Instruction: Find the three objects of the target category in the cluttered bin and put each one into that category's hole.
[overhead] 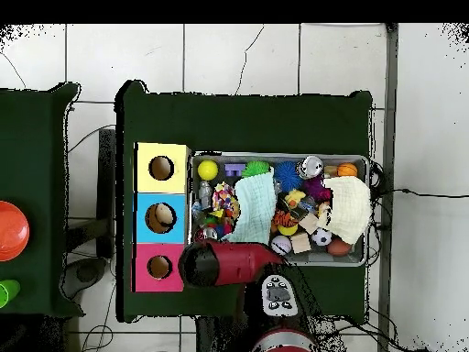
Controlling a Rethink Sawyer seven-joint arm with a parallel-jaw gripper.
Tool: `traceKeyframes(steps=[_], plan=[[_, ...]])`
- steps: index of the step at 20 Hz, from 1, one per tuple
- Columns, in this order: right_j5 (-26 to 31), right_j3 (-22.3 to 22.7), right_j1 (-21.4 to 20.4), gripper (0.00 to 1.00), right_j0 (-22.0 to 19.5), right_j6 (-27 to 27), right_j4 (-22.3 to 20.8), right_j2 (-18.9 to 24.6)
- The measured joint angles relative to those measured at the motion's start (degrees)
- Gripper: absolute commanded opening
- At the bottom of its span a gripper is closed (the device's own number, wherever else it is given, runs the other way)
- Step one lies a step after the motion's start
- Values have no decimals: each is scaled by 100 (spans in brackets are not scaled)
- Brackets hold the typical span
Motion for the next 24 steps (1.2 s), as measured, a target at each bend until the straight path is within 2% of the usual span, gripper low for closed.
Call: traceKeyframes(steps=[13,24], plan=[[562,-492,-199,100,-2,0,-4,-1],[1442,-1003,-410,100,-15,0,-6,2]])
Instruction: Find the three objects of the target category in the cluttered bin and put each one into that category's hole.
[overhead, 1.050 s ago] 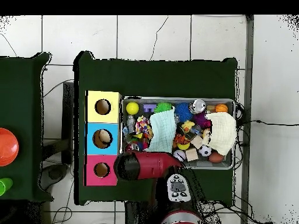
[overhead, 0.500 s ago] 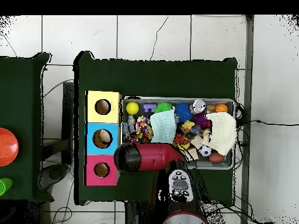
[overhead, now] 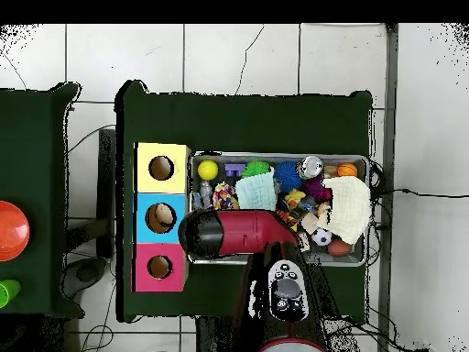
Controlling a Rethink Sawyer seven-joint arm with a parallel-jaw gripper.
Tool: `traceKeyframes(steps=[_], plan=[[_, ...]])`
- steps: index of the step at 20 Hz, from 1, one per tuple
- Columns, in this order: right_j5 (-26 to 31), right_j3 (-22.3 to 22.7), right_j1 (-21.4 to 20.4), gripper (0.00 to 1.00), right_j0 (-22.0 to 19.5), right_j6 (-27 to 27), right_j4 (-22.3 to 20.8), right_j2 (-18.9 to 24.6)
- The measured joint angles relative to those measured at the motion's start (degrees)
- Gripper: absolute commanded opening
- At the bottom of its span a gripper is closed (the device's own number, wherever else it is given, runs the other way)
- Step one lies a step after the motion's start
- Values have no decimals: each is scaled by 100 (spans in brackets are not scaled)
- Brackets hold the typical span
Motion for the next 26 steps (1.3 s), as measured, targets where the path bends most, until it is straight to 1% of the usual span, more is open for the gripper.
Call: traceKeyframes(steps=[8,13,26], plan=[[484,-270,-147,100,-42,0,-2,11],[553,-422,-167,100,-78,0,-4,22],[553,-1204,121,100,-148,0,-12,149]])
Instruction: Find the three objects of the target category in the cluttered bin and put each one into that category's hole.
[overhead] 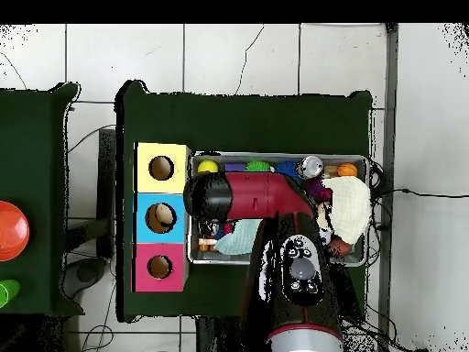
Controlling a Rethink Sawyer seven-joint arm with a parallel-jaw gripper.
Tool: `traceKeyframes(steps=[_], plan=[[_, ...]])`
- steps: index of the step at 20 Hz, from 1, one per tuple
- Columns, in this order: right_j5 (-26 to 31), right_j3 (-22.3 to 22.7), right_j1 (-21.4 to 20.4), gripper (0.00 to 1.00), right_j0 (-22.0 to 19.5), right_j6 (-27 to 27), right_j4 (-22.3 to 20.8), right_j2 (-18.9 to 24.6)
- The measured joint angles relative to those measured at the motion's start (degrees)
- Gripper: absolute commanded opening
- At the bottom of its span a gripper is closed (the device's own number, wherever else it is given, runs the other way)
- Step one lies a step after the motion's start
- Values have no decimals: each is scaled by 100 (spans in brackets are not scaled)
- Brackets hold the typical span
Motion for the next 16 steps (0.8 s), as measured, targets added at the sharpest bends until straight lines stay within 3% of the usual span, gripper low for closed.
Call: traceKeyframes(steps=[6,16], plan=[[0,-283,205,100,1,0,-1,30],[-92,-324,481,100,-29,0,-13,102]])
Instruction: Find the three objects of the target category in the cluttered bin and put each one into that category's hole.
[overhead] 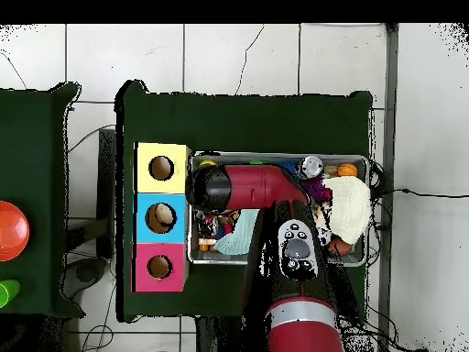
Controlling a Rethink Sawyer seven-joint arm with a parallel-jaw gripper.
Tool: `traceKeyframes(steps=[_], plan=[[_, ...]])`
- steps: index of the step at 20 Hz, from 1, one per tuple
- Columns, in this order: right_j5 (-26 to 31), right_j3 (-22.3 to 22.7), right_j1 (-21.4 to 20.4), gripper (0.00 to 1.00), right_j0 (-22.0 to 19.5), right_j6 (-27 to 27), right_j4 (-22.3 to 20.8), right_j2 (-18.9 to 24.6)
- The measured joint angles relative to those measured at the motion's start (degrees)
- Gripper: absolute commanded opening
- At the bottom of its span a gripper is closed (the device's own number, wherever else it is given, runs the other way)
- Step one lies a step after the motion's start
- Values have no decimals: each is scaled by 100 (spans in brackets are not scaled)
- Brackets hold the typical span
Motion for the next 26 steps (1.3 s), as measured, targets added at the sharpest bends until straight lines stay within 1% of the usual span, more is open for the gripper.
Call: traceKeyframes(steps=[6,10,13,18,26], plan=[[-337,20,171,100,-33,0,0,27],[-712,42,295,100,-34,0,0,35],[-888,49,362,100,-34,0,0,38],[-1081,62,473,100,-34,0,1,38],[-1087,207,583,100,-34,0,2,38]])
